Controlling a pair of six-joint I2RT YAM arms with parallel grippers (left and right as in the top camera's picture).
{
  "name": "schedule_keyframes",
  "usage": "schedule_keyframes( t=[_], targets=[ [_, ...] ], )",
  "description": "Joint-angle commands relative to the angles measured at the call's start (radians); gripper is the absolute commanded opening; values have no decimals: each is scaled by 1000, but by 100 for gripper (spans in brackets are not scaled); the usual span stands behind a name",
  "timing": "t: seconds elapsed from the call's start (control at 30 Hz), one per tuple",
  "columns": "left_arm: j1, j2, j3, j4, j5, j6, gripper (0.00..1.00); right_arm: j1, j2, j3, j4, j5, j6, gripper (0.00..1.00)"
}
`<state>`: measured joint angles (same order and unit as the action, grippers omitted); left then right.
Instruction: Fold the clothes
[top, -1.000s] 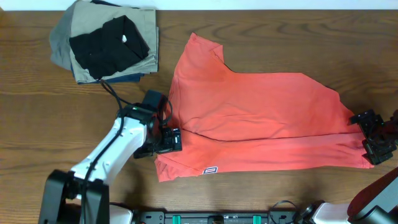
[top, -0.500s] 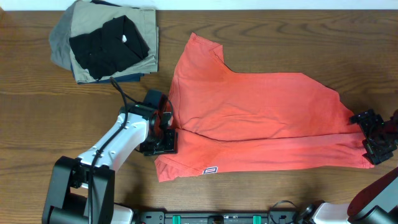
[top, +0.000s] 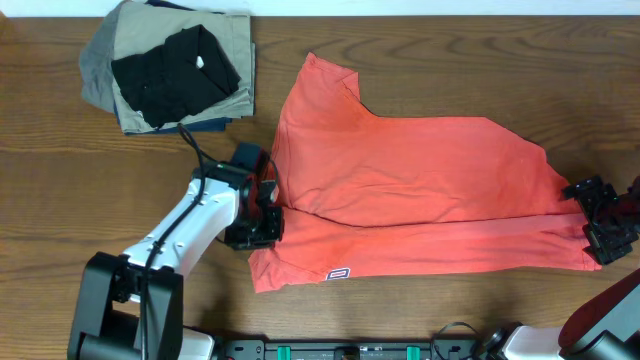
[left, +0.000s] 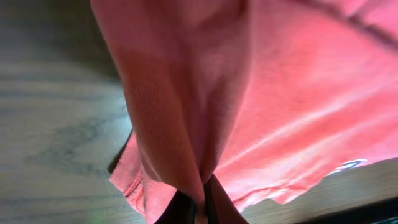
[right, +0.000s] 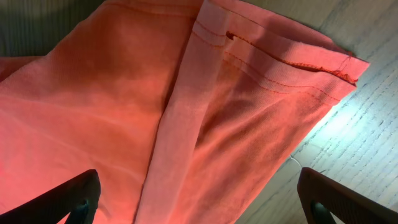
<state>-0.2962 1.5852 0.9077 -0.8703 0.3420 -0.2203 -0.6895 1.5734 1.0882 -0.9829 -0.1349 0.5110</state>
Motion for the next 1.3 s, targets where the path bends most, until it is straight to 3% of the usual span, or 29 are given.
schedule_keyframes(
  t=[0.0, 0.93, 0.97, 1.1, 1.13, 1.27],
  targets=[
    [3, 2, 63, -5, 10, -13, 6, 8, -9, -2, -1, 4, -16, 99],
    [3, 5, 78, 470, 13, -107, 7, 10, -9, -2, -24, 3, -31, 99],
    [3, 8, 78, 485, 13, -107, 12, 10, -9, -2, -24, 3, -39, 99],
    [3, 19, 78, 536, 13, -107, 92, 10, -9, -2, -30, 3, -39, 99],
    [3, 19, 78, 541, 13, -107, 98, 10, -9, -2, -30, 3, -42, 99],
    [3, 8, 87, 515, 40, -126, 98, 10, -9, -2, -31, 4, -51, 99]
  ],
)
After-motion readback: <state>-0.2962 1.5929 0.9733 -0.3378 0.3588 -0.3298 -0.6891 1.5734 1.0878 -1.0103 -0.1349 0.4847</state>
